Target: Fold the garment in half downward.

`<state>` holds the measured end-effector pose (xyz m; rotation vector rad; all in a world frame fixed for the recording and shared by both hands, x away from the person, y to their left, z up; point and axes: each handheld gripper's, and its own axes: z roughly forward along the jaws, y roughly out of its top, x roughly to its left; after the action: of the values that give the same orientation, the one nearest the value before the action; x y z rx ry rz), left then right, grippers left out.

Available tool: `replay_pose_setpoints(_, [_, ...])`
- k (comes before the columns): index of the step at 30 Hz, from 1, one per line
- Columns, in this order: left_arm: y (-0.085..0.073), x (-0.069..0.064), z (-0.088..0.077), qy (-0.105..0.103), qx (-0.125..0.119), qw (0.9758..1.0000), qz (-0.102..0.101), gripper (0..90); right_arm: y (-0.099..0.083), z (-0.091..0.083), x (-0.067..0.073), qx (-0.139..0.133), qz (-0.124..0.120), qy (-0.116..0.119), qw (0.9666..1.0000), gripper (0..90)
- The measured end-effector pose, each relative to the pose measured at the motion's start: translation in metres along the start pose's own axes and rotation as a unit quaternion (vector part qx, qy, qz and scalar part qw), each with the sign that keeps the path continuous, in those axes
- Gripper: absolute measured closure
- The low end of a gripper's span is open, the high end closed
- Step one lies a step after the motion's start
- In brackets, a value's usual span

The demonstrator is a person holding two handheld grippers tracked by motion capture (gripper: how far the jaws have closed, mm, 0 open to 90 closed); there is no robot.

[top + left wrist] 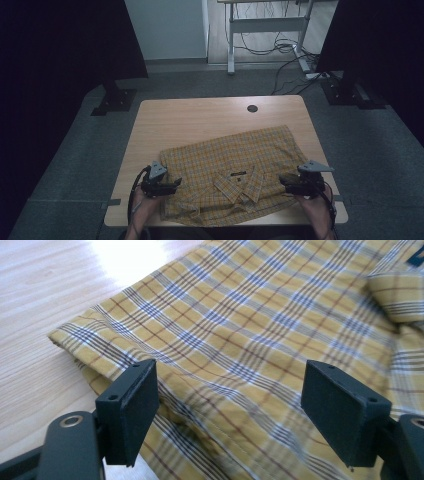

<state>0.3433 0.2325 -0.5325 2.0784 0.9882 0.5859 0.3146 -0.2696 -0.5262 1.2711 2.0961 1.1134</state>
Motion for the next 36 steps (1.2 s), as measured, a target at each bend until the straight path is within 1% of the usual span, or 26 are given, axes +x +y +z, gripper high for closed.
replay_pose_setpoints(1, [-0.001,0.002,0.006,-0.004,0.013,0.9999,0.0,23.6,-0.003,0.003,0.006,0.014,-0.004,0.002,0.9999,14.7])
replay_pose_setpoints(2, [-0.003,0.003,0.012,0.001,0.028,0.9996,0.006,23.7,-0.007,0.008,0.01,0.03,-0.005,0.004,0.9995,14.7])
replay_pose_setpoints(3, [-0.005,0.003,0.018,0.006,0.04,0.999,0.016,23.8,-0.011,0.015,0.013,0.045,-0.006,0.007,0.999,14.6])
replay_pose_setpoints(4, [-0.008,0.003,0.022,0.002,0.036,0.9992,0.014,23.7,-0.016,0.022,0.014,0.061,-0.004,0.007,0.9981,14.1])
replay_pose_setpoints(5, [-0.008,0.003,0.023,-0.004,0.031,0.9995,0.001,23.8,-0.02,0.028,0.013,0.075,-0.002,0.005,0.9972,13.9])
replay_pose_setpoints(6, [-0.009,0.003,0.024,-0.005,0.03,0.9995,-0.007,23.6,-0.022,0.033,0.012,0.074,-0.003,0.003,0.9972,13.9])
replay_pose_setpoints(7, [-0.009,0.003,0.025,-0.005,0.029,0.9995,-0.009,23.7,-0.021,0.034,0.011,0.07,-0.003,0.0,0.9976,14.0])
replay_pose_setpoints(9, [-0.008,0.001,0.026,-0.008,0.028,0.9995,-0.01,23.8,-0.018,0.037,0.007,0.076,-0.008,-0.002,0.9971,14.6])
replay_pose_setpoints(12, [-0.005,-0.001,0.031,-0.01,0.022,0.9996,-0.014,23.7,-0.015,0.043,-0.003,0.07,-0.007,-0.007,0.9975,14.6])
replay_pose_setpoints(16, [0.001,-0.002,0.041,-0.006,0.019,0.9996,-0.018,23.7,-0.009,0.05,-0.014,0.072,-0.004,-0.014,0.9973,14.6])
replay_pose_setpoints(22, [0.012,-0.001,0.056,0.002,0.014,0.9995,-0.027,23.8,0.0,0.062,-0.032,0.066,0.0,-0.018,0.9976,14.6])
replay_pose_setpoints(25, [0.016,-0.001,0.06,0.007,0.015,0.9994,-0.03,23.8,0.003,0.067,-0.039,0.062,0.003,-0.02,0.9979,14.6])
replay_pose_setpoints(30, [0.016,-0.001,0.06,0.01,0.015,0.9994,-0.03,23.4,0.004,0.069,-0.042,0.058,0.002,-0.02,0.9981,14.5])
replay_pose_setpoints(32, [0.016,-0.001,0.059,0.007,0.019,0.9994,-0.029,22.3,0.004,0.068,-0.042,0.057,0.003,-0.017,0.9982,14.3])
replay_pose_setpoints(34, [0.018,-0.003,0.057,0.012,0.023,0.9994,-0.022,23.8,0.006,0.066,-0.041,0.058,0.005,-0.015,0.9982,13.7])
replay_pose_setpoints(36, [0.02,-0.004,0.052,0.02,0.02,0.9995,-0.015,26.0,0.007,0.062,-0.039,0.052,0.009,-0.009,0.9985,13.6])
